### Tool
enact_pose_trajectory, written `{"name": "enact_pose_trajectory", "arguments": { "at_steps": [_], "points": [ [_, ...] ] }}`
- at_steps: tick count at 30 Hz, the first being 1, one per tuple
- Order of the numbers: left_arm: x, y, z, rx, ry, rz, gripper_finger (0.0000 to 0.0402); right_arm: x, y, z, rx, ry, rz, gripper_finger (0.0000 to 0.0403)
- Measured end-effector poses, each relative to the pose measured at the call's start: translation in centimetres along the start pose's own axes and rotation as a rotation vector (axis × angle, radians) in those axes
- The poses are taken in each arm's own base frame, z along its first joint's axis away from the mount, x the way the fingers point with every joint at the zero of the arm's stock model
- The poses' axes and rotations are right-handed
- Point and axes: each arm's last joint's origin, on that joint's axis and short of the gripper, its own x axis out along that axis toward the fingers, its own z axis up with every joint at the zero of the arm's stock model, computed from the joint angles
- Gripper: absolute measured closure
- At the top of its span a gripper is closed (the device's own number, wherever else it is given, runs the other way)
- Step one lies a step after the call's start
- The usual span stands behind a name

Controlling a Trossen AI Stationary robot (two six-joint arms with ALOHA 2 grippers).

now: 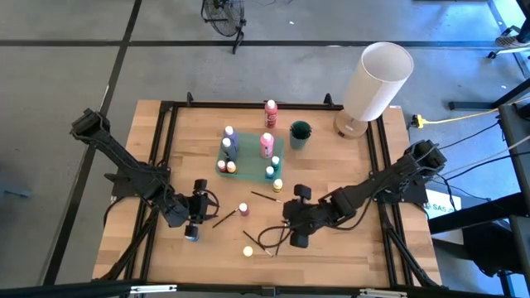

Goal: Pick & Place Paint Supplies
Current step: Put the top small yellow paint bottle into the green bin

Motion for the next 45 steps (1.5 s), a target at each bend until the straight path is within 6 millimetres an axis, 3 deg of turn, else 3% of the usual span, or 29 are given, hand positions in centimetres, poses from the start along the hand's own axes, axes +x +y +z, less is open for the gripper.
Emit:
{"name": "enact_pose_trajectory", "arguments": {
  "at_steps": [4, 9, 26, 36, 45],
  "points": [
    [0.0, 0.0, 0.0, 0.001, 0.000, 0.000, 0.0258, 0.2, -0.9, 0.4, 0.020, -0.054, -0.111, 0.0263],
    [0.0, 0.0, 0.0, 0.001, 0.001, 0.000, 0.0258, 0.5, -1.9, 0.9, 0.116, -0.058, -0.130, 0.0255],
    [0.0, 0.0, 0.0, 0.001, 0.001, -0.001, 0.0258, 1.4, -5.5, 1.7, 0.146, -0.010, -0.251, 0.0157],
    [0.0, 0.0, 0.0, 0.001, 0.001, -0.001, 0.0258, 1.4, -5.8, 1.6, 0.143, 0.009, -0.259, 0.0142],
    [0.0, 0.0, -0.1, -0.003, 0.008, -0.002, 0.0258, 3.4, -6.2, 0.7, 0.138, 0.038, -0.293, 0.0142]
  ]
}}
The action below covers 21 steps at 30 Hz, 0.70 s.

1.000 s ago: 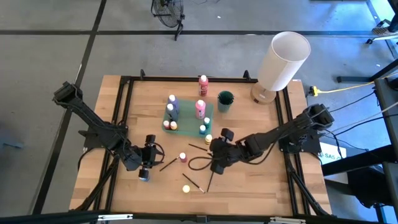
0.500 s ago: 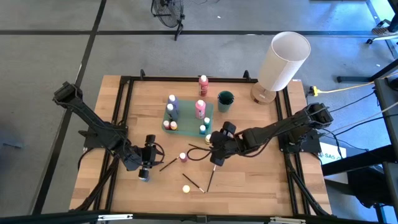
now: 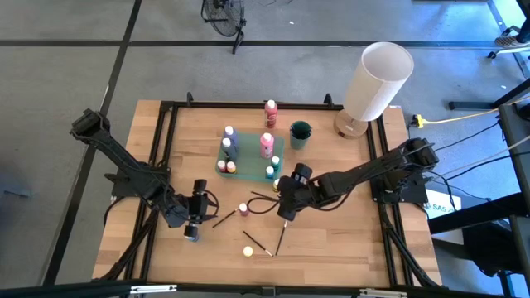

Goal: Pick & Place Paint Supplies
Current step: Put the top small yellow paint bottle into the green bin

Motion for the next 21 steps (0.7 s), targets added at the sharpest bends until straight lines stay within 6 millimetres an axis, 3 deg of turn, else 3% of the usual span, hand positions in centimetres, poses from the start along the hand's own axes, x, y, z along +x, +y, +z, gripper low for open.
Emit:
{"name": "enact_pose_trajectory", "arguments": {
  "at_steps": [21],
  "points": [
    [-0.1, -0.2, -0.4, 0.003, 0.019, -0.008, 0.0258, 1.9, -1.5, 0.6, 0.045, 0.025, -0.053, 0.0141]
  ]
}}
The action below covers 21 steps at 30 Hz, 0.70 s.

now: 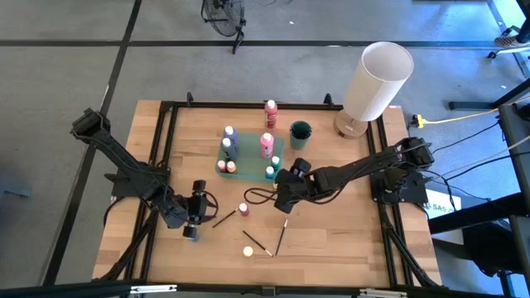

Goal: Pick & Place Paint Supplies
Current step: Put the top small yellow paint bottle into the green bin

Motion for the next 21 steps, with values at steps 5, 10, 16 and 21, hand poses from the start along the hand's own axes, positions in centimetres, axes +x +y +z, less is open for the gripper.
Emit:
{"name": "enact_pose_trajectory", "arguments": {
  "at_steps": [5, 10, 16, 21],
  "points": [
    [0.0, 0.0, 0.0, 0.000, -0.002, 0.004, 0.0258, 0.3, -0.3, 0.2, 0.003, 0.002, -0.004, 0.0141],
    [0.0, 0.0, 0.0, 0.000, -0.002, 0.005, 0.0258, 0.5, -0.5, 0.5, 0.022, -0.010, 0.005, 0.0141],
    [0.0, 0.0, 0.0, 0.000, -0.002, 0.006, 0.0258, 0.9, -0.5, 0.6, 0.043, 0.012, 0.038, 0.0141],
    [0.0, 0.0, 0.0, 0.000, -0.002, 0.005, 0.0258, 1.5, -0.5, 0.5, 0.047, 0.018, 0.035, 0.0141]
  ]
}}
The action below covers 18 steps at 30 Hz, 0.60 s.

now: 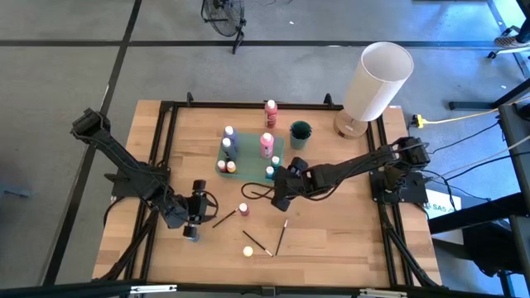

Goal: Pick & Place Paint Supplies
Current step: Put the top small yellow paint bottle into the green bin

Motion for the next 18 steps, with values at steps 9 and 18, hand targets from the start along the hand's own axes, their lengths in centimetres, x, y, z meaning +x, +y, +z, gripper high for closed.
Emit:
{"name": "enact_pose_trajectory", "arguments": {
  "at_steps": [9, 18],
  "points": [
    [0.00, 0.01, -0.02, 0.001, 0.002, 0.001, 0.0258, -0.06, 0.02, 0.16, 0.008, -0.010, 0.005, 0.0141],
    [0.00, 0.01, -0.02, 0.001, 0.001, 0.001, 0.0258, -0.06, 0.03, 0.17, 0.008, -0.011, 0.005, 0.0145]
  ]
}}
